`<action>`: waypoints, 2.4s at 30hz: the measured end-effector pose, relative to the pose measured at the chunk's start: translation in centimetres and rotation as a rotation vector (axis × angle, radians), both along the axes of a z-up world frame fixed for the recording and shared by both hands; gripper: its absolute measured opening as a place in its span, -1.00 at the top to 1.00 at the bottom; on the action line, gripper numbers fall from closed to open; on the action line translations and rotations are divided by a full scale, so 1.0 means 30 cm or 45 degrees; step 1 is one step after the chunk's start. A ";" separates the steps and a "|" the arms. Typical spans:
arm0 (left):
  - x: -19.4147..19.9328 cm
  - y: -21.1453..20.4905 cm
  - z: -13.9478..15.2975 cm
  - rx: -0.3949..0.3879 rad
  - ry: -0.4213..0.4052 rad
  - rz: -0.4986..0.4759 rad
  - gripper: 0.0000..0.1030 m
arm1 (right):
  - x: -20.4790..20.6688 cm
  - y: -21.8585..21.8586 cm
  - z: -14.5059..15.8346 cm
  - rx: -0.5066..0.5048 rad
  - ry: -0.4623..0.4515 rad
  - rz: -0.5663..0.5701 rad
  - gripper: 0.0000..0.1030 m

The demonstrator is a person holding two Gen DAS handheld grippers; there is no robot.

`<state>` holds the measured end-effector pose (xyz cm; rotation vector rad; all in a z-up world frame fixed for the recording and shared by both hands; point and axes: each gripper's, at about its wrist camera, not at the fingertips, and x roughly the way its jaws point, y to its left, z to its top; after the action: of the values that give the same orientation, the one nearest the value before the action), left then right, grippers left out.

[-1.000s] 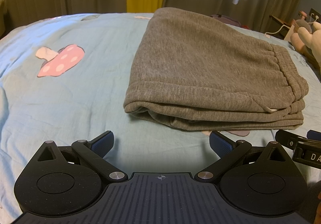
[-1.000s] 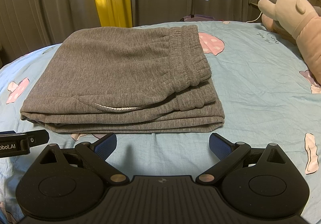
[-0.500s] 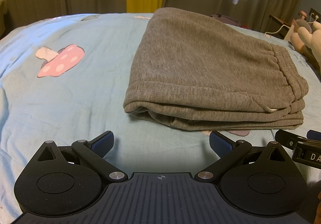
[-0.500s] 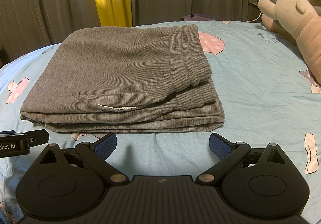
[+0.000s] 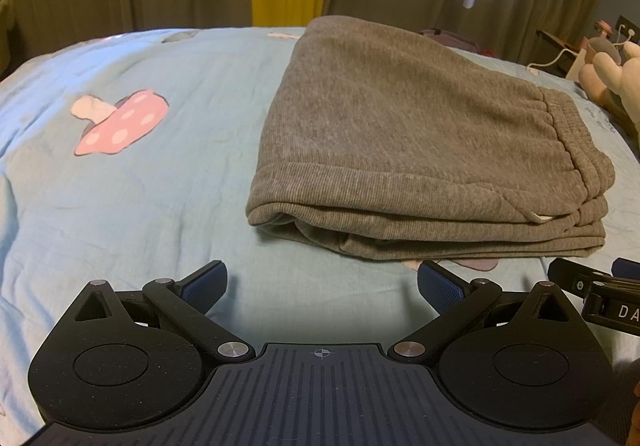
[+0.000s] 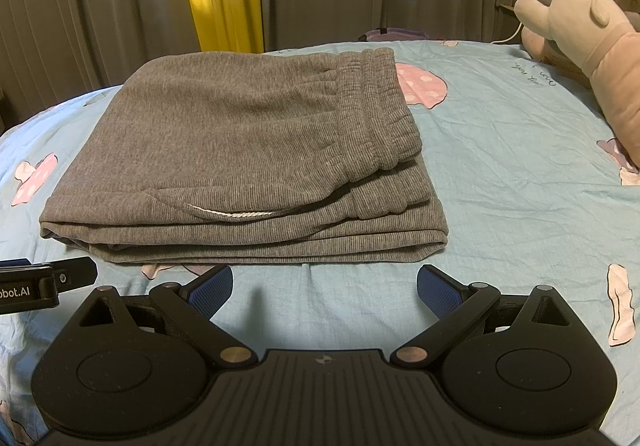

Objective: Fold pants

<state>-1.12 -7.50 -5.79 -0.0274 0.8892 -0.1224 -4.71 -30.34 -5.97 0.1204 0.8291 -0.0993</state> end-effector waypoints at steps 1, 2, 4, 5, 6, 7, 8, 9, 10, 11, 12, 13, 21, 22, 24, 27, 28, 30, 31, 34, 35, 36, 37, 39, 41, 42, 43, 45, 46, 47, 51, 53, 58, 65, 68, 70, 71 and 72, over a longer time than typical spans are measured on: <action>-0.001 0.000 0.000 0.000 0.000 0.000 -1.00 | 0.000 0.000 0.000 0.000 0.000 0.000 -0.92; 0.000 0.000 0.000 0.001 -0.001 0.001 -1.00 | 0.000 0.000 0.000 0.001 0.000 0.001 -0.92; -0.001 0.000 -0.001 -0.001 -0.001 0.001 -1.00 | -0.001 0.001 0.000 -0.001 0.000 0.001 -0.92; 0.000 0.000 0.000 0.000 0.000 0.000 -1.00 | 0.000 0.001 0.000 -0.001 0.000 0.001 -0.92; 0.000 0.000 0.000 0.001 0.000 0.000 -1.00 | 0.000 0.001 -0.001 0.000 0.001 0.001 -0.92; -0.001 -0.001 0.000 0.001 -0.001 -0.001 -1.00 | 0.000 0.002 -0.002 0.000 0.002 0.001 -0.92; 0.000 0.000 0.000 0.000 -0.001 -0.001 -1.00 | 0.000 0.002 -0.001 -0.001 0.001 0.001 -0.92; 0.001 0.000 0.000 0.001 -0.001 -0.002 -1.00 | 0.001 0.002 -0.001 0.000 0.001 0.001 -0.92; 0.001 -0.001 0.000 0.001 0.000 -0.002 -1.00 | 0.001 0.002 -0.002 0.000 0.002 0.002 -0.92; 0.001 0.000 0.000 0.001 0.000 -0.002 -1.00 | 0.001 0.002 -0.002 0.001 0.002 0.001 -0.92; 0.001 0.000 0.000 0.001 0.001 -0.003 -1.00 | 0.001 0.002 -0.003 0.001 0.003 0.001 -0.92; 0.000 0.000 -0.001 0.001 0.002 -0.002 -1.00 | 0.001 0.001 -0.003 0.002 0.003 0.002 -0.92; 0.000 0.000 0.000 0.003 0.003 -0.004 -1.00 | 0.001 0.002 -0.004 0.002 0.004 0.002 -0.92; 0.000 -0.001 0.000 0.002 0.002 -0.004 -1.00 | 0.001 0.003 -0.004 0.002 0.005 0.001 -0.92; 0.000 -0.001 0.000 0.002 0.002 -0.004 -1.00 | 0.001 0.001 -0.005 0.002 0.005 0.001 -0.92; 0.000 -0.001 0.000 0.002 0.002 -0.003 -1.00 | 0.001 0.002 -0.006 0.001 0.006 0.001 -0.92; 0.000 -0.002 0.000 0.002 0.003 -0.003 -1.00 | 0.002 0.003 -0.008 0.001 0.007 0.001 -0.92; 0.000 -0.002 0.000 0.002 0.002 -0.003 -1.00 | 0.002 0.003 -0.010 0.003 0.009 0.002 -0.92; 0.000 -0.002 0.000 0.002 0.002 -0.003 -1.00 | 0.001 0.003 -0.011 0.002 0.009 0.002 -0.92; 0.001 -0.002 0.000 0.002 0.003 -0.003 -1.00 | 0.002 0.003 -0.010 0.002 0.010 0.003 -0.92; 0.000 -0.002 0.001 0.002 0.004 -0.002 -1.00 | 0.002 0.003 -0.010 0.001 0.009 0.002 -0.92; 0.000 -0.002 -0.001 0.003 0.003 -0.003 -1.00 | 0.002 0.003 -0.010 0.000 0.010 0.003 -0.92; -0.001 -0.002 -0.002 0.003 0.004 -0.004 -1.00 | 0.001 0.004 -0.011 0.000 0.011 0.004 -0.92; 0.001 -0.002 -0.001 0.002 0.003 -0.004 -1.00 | 0.001 0.003 -0.010 -0.001 0.011 0.004 -0.92; 0.001 -0.002 -0.002 0.001 0.004 -0.005 -1.00 | 0.001 0.004 -0.011 -0.001 0.011 0.004 -0.92; 0.001 -0.002 -0.002 0.003 0.004 -0.006 -1.00 | 0.001 0.004 -0.011 -0.002 0.011 0.004 -0.92; 0.001 -0.002 -0.002 0.002 0.004 -0.006 -1.00 | 0.001 0.004 -0.011 -0.002 0.011 0.004 -0.92; 0.001 -0.002 -0.002 0.002 0.004 -0.007 -1.00 | 0.002 0.002 -0.011 -0.001 0.012 0.005 -0.92; 0.000 -0.002 -0.002 0.002 0.004 -0.007 -1.00 | 0.001 0.002 -0.011 -0.002 0.012 0.005 -0.92; 0.000 -0.002 -0.003 0.004 0.003 -0.008 -1.00 | 0.002 0.002 -0.011 -0.002 0.011 0.005 -0.92; 0.000 -0.001 -0.004 0.004 0.005 -0.010 -1.00 | 0.001 0.003 -0.011 -0.001 0.011 0.005 -0.92; 0.000 -0.001 -0.005 0.000 0.007 -0.011 -1.00 | 0.002 0.003 -0.012 -0.001 0.013 0.005 -0.92; 0.000 0.002 -0.004 -0.007 0.007 -0.013 -1.00 | 0.002 0.000 -0.012 -0.001 0.014 0.004 -0.92; -0.006 -0.004 0.001 0.005 0.007 -0.025 -1.00 | 0.001 0.000 -0.009 -0.007 0.009 0.011 -0.92; -0.006 -0.002 0.001 0.006 0.008 -0.024 -1.00 | 0.000 -0.001 -0.009 -0.002 0.010 0.010 -0.92; -0.005 -0.003 0.001 0.008 0.010 -0.021 -1.00 | 0.000 -0.003 -0.009 0.003 0.011 0.008 -0.92; -0.004 -0.004 0.002 0.008 0.011 -0.022 -1.00 | 0.000 -0.004 -0.008 0.006 0.010 0.008 -0.92; -0.004 -0.004 0.003 0.008 0.011 -0.022 -1.00 | 0.000 -0.005 -0.008 0.006 0.009 0.008 -0.92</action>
<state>-1.25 -7.62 -5.71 -0.0148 0.8986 -0.1358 -4.71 -30.48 -6.21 0.1222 0.8366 -0.0916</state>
